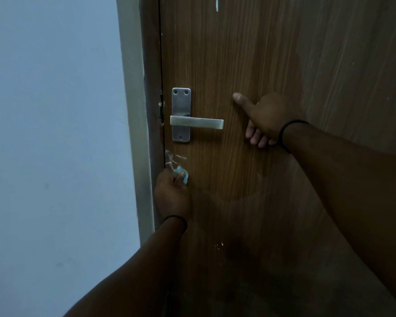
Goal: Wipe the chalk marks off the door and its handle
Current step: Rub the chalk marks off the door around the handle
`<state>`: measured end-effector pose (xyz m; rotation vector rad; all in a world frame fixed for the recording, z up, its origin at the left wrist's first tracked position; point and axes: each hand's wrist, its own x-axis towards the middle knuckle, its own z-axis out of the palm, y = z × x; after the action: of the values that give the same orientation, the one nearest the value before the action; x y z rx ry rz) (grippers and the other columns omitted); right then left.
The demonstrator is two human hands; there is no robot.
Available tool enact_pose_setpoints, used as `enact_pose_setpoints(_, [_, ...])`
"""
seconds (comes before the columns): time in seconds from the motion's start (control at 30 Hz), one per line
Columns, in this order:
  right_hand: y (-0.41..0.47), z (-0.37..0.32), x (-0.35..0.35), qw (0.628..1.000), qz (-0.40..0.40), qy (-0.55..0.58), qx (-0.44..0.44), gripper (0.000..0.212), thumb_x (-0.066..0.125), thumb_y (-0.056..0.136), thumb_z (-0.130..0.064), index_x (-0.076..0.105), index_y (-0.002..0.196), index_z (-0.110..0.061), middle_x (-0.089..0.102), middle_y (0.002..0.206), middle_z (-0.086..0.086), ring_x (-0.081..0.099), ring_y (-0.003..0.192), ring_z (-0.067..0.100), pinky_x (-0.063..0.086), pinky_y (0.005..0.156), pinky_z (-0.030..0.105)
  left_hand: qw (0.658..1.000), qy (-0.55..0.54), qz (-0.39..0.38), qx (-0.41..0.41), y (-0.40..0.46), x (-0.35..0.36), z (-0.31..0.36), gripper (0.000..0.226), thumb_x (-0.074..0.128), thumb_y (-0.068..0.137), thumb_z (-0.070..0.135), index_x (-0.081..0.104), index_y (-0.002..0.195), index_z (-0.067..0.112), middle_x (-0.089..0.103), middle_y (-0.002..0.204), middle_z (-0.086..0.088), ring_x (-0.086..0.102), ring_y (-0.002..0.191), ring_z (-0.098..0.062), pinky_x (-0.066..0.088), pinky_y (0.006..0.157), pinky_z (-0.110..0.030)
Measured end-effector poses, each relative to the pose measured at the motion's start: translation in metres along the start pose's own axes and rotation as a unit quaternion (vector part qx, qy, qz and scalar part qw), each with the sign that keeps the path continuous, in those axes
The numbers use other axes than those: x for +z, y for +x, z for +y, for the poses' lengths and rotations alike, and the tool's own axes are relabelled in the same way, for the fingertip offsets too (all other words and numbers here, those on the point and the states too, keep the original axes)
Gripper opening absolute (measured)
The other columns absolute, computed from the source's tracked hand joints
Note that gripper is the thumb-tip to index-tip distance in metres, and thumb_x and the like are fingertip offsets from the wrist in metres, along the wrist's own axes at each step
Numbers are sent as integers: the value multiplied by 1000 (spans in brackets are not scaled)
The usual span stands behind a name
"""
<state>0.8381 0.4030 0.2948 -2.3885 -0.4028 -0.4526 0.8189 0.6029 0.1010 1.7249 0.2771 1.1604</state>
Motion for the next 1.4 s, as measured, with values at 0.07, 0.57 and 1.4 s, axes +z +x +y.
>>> enact_pose_setpoints(0.07, [-2, 0, -1, 1000, -1, 0, 0, 99, 24, 72, -93, 72, 62, -7, 71, 56, 6, 70, 49, 21, 46, 51, 28, 999, 17, 17, -42, -4, -7, -11, 17, 60, 94, 20, 57, 78, 14, 59, 84, 1, 60, 82, -18, 34, 59, -14])
enact_pose_setpoints(0.57, [-3, 1, 0, 1000, -2, 16, -1, 95, 29, 75, -91, 72, 64, -7, 71, 58, 6, 69, 49, 20, 48, 51, 28, 996, -7, 77, -55, 18, -6, 5, 24, 62, 91, 15, 52, 70, 17, 62, 84, -6, 58, 81, -20, 34, 60, -23])
enact_pose_setpoints(1.4, [-6, 2, -2, 1000, 1, 26, 4, 92, 31, 78, -88, 71, 65, -6, 70, 56, 7, 67, 47, 20, 47, 53, 29, 999, 37, 24, 3, 26, -20, 21, 9, 62, 92, 14, 65, 86, 8, 67, 95, -12, 63, 91, -27, 47, 76, -30])
